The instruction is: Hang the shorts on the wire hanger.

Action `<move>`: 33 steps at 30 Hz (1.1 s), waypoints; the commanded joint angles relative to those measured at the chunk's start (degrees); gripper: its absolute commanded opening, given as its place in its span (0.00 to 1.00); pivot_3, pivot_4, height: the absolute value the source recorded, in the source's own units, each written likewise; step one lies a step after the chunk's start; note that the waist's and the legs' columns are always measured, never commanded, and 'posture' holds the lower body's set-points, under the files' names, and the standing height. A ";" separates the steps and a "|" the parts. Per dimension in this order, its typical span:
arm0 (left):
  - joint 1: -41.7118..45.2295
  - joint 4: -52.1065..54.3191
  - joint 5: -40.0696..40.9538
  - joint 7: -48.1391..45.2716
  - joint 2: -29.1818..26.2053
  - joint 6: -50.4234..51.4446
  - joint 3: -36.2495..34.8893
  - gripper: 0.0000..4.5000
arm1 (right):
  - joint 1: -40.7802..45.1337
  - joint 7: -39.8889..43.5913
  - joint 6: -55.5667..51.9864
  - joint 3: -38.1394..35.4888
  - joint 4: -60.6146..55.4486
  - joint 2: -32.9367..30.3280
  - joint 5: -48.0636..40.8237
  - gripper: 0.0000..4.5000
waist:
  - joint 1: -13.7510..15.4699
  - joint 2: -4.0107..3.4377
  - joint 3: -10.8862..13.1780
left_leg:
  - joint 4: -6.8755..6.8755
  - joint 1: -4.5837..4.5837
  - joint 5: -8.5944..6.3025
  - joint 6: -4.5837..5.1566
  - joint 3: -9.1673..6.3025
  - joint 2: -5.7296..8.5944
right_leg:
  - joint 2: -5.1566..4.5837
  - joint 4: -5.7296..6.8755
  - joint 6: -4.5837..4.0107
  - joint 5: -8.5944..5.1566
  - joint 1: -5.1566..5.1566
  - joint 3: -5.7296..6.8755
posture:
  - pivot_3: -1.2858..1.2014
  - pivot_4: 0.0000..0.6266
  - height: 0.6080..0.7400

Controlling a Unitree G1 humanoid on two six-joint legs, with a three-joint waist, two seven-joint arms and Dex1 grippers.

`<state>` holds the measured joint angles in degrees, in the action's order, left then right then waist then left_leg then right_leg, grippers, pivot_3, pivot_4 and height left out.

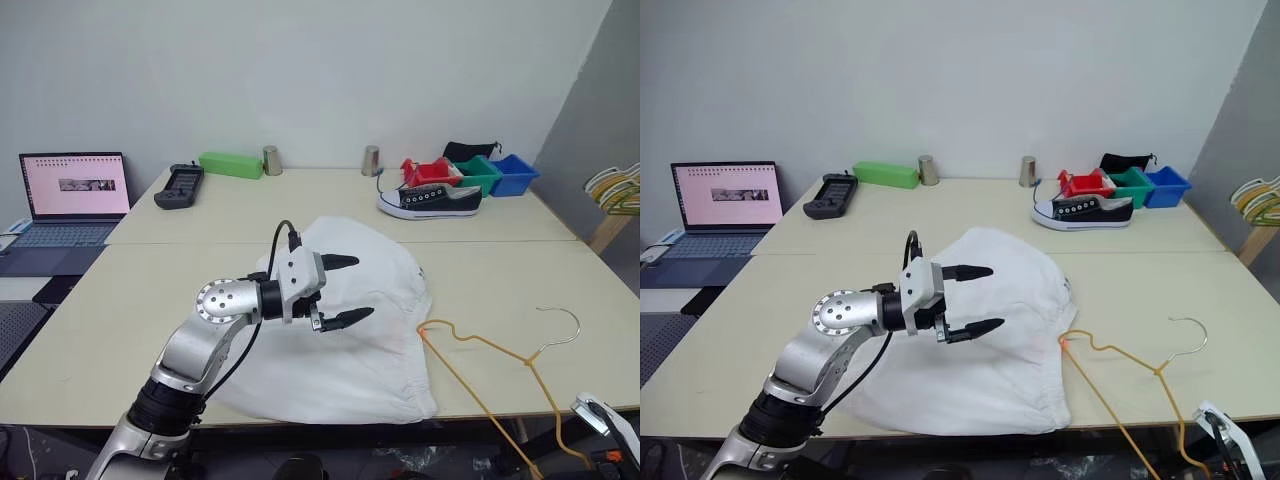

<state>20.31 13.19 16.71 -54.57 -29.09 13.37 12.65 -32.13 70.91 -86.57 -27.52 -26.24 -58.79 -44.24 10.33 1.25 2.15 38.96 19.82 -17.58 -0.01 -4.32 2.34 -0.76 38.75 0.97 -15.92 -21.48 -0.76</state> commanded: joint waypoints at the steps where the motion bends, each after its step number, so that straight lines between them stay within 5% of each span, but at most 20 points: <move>1: 0.53 2.08 0.30 -0.15 0.04 -0.05 -0.24 1.00 | 0.24 -1.56 -0.61 -3.11 0.28 0.51 -2.58 0.00 | 0.09 0.00 0.00 | 0.00 0.00 0.00 0.00 0.00 0.00 | 0.00 -0.01 0.00 0.00 0.00 0.00 | 0.61 0.00 1.00; 16: 1.66 0.75 0.06 -1.54 -0.04 -0.67 -0.16 1.00 | -5.27 -2.89 -0.69 -4.74 -3.90 1.17 -9.29 0.00 | 0.33 0.08 0.06 | -0.04 0.02 -0.01 0.02 -0.01 -0.02 | 0.02 -0.14 0.03 -0.02 0.02 0.03 | 0.61 0.00 1.00; 25: 1.90 0.53 -0.22 -1.55 -0.35 -0.63 -0.28 1.00 | -1.33 -5.44 -1.02 -3.31 -3.37 1.93 -13.06 0.00 | 0.36 0.14 0.11 | -0.04 0.03 -0.01 0.02 -0.02 -0.02 | 0.02 -0.16 0.04 -0.02 0.02 0.03 | 0.61 0.00 1.00; 33: 3.55 -0.59 -1.35 -1.60 -0.07 -2.16 0.08 1.00 | 7.11 -13.13 -5.76 3.30 0.11 8.62 -15.66 0.00 | 0.56 0.15 0.17 | -0.08 0.06 -0.01 0.02 -0.07 -0.03 | 0.02 -0.24 0.04 -0.02 0.02 0.08 | 0.62 0.00 1.00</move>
<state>22.22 12.58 15.55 -55.88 -29.25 12.28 13.19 -26.39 59.53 -90.77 -24.84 -26.51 -51.00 -57.52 10.89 1.40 2.33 38.88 19.90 -17.59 0.01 -4.38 2.32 -0.74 38.51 1.01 -15.94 -21.46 -0.70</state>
